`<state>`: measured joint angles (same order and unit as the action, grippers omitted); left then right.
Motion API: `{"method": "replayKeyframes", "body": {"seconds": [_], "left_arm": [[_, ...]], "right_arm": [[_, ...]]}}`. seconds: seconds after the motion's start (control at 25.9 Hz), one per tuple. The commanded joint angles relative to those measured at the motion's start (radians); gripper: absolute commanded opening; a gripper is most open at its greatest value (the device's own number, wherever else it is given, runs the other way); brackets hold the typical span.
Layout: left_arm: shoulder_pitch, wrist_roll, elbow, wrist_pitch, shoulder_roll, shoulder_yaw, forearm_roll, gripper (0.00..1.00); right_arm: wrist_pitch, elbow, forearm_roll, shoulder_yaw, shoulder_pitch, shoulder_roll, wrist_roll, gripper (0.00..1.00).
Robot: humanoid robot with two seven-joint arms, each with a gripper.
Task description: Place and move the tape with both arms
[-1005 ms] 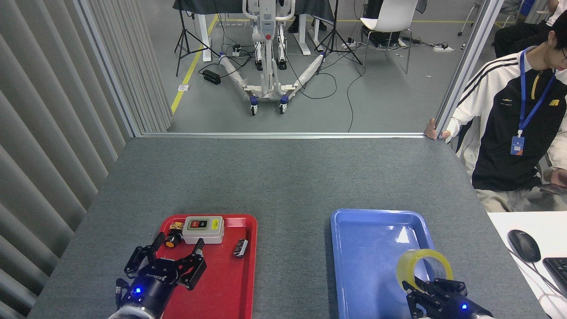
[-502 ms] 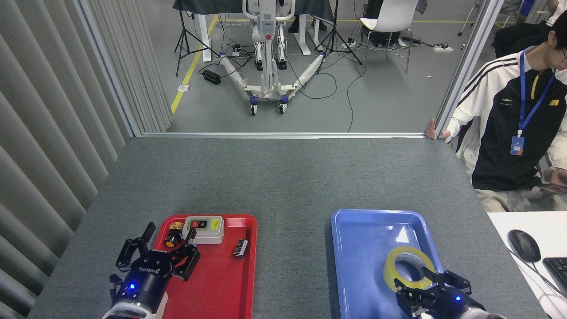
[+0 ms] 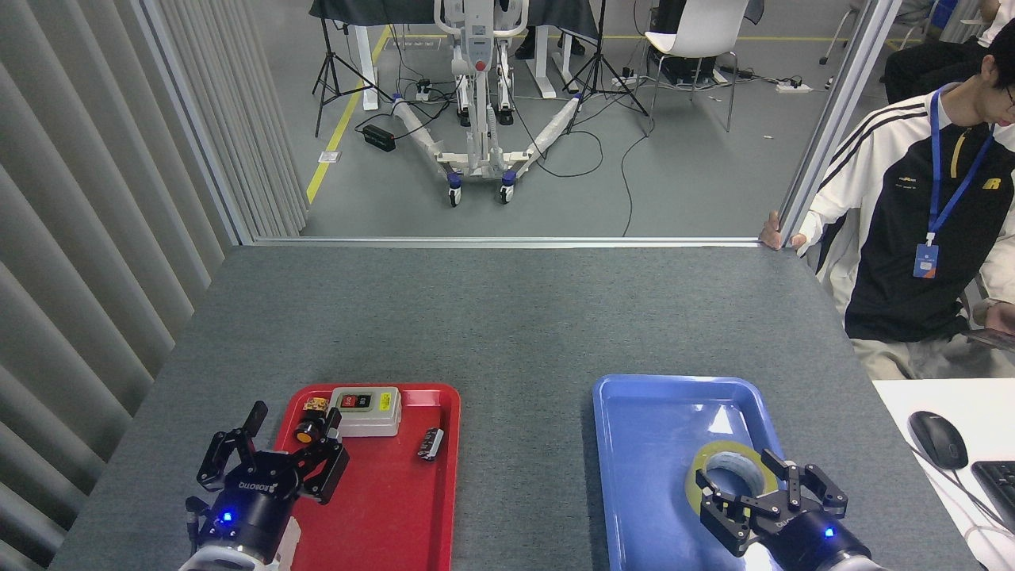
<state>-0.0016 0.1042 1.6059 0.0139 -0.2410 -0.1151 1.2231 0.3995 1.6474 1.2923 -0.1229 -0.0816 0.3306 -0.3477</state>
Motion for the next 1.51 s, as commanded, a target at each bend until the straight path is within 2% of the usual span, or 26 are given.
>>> {"method": "replayKeyframes", "body": {"seconds": [0.0,0.08,0.15,0.43,0.85,1.47], "left_arm": [[0.0,0.0,-0.003,0.0,0.002,0.002,-0.002,1.0],[-0.001,0.0,-0.006,0.0,0.002,0.002,-0.004,1.0],[-0.004,0.0,-0.014,0.0,0.003,0.002,-0.005,1.0],[-0.008,0.0,-0.029,0.0,0.005,0.002,-0.007,1.0],[-0.009,-0.003,-0.041,0.001,0.008,0.002,-0.008,1.0],[-0.011,-0.005,-0.044,0.003,0.008,0.0,-0.01,1.0]], "right_arm": [[-0.034,0.0,-0.001,-0.037,-0.029,-0.051,0.24,1.0],[-0.05,-0.006,0.004,-0.037,-0.032,-0.061,0.348,1.0],[-0.051,-0.006,0.007,-0.037,-0.032,-0.068,0.372,1.0],[-0.06,-0.012,0.013,-0.035,-0.032,-0.085,0.377,1.0],[-0.304,-0.014,0.058,0.009,-0.044,-0.102,0.371,1.0],[-0.315,-0.014,0.059,0.012,-0.044,-0.096,0.372,1.0]]}}
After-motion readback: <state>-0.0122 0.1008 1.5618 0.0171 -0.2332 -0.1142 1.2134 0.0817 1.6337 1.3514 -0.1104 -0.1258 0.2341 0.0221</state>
